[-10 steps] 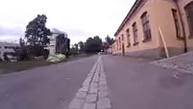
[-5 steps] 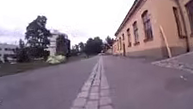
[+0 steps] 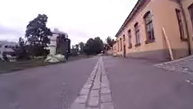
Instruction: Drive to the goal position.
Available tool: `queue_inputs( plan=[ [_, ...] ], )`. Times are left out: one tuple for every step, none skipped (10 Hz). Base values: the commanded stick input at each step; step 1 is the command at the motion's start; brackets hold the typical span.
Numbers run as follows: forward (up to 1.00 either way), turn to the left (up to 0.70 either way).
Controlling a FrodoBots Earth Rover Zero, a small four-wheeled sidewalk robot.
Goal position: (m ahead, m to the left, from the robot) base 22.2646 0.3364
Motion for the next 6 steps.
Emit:
queue_inputs(
  plan=[
    [0.45,0.0],
    [0.45,0.0],
    [0.45,0.0],
    [0.45,0.0],
    [0.45,0.0],
    [0.45,0.0]
  ],
)
